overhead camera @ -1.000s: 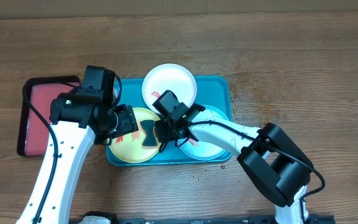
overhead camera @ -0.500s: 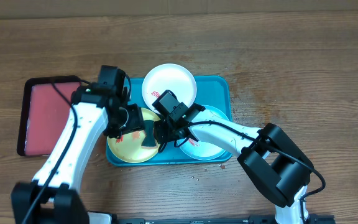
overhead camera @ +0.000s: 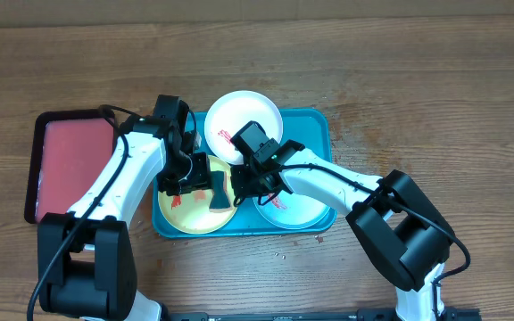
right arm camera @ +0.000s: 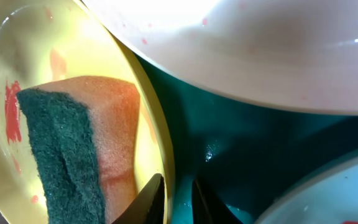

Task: Clean dirty plates on tray and stack at the side
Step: 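Hold the yellow plate with right gripper and scrub it with the sponge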

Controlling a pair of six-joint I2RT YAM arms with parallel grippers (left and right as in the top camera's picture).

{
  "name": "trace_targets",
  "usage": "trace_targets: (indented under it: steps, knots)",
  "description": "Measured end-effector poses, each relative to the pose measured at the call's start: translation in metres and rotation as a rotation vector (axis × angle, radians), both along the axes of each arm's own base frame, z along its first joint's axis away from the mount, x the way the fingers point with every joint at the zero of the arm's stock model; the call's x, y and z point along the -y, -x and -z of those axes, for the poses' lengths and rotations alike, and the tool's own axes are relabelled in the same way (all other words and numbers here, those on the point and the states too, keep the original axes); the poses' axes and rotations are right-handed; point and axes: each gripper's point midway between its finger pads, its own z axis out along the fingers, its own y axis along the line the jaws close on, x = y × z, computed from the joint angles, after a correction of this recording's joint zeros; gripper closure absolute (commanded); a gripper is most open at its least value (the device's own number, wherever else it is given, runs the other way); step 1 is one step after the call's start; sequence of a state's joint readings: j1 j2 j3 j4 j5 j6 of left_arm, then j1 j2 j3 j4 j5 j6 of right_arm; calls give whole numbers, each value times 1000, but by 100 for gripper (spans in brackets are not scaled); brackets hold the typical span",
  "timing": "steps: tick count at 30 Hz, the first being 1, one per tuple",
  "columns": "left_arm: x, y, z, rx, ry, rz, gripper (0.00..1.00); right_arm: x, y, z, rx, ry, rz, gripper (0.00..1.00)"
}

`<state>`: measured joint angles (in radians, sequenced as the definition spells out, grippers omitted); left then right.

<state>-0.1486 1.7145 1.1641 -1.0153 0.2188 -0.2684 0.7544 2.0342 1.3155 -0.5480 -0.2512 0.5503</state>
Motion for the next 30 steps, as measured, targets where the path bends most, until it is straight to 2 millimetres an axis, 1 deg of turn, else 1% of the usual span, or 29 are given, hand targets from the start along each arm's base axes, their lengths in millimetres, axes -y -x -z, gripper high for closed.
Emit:
trace_targets:
  steps: [1,3,5,9,15,18,21,23,24,26,30]
  knots:
    - [1,-1,1,3,5,4,50,-1,0,0,0,-5,-2,75]
    - [4,-4,2,11,20,14,50,-2,1,-1,-5,-14,-4,73]
    - [8,-8,2,24,44,18,50,-4,1,-2,-9,-22,-4,68]
    - [12,-11,5,40,70,19,49,-6,1,-2,-13,-32,-5,67]
    - [12,1,16,3,76,17,50,-12,-6,-5,21,-60,-7,67]
    - [13,3,18,-5,77,17,50,-16,-10,-5,39,-75,-8,67]
    - [13,3,18,-5,78,17,51,-17,-11,-3,39,-79,-9,68]
    - [13,3,18,-5,78,17,51,-17,-11,-2,38,-77,-8,80]
    - [13,3,18,-4,78,17,53,-16,-11,-2,39,-73,-8,82]
    - [13,1,18,3,79,17,52,-15,-11,0,35,-67,-8,83]
    - [13,1,21,11,81,17,56,-15,-10,1,31,-66,-10,83]
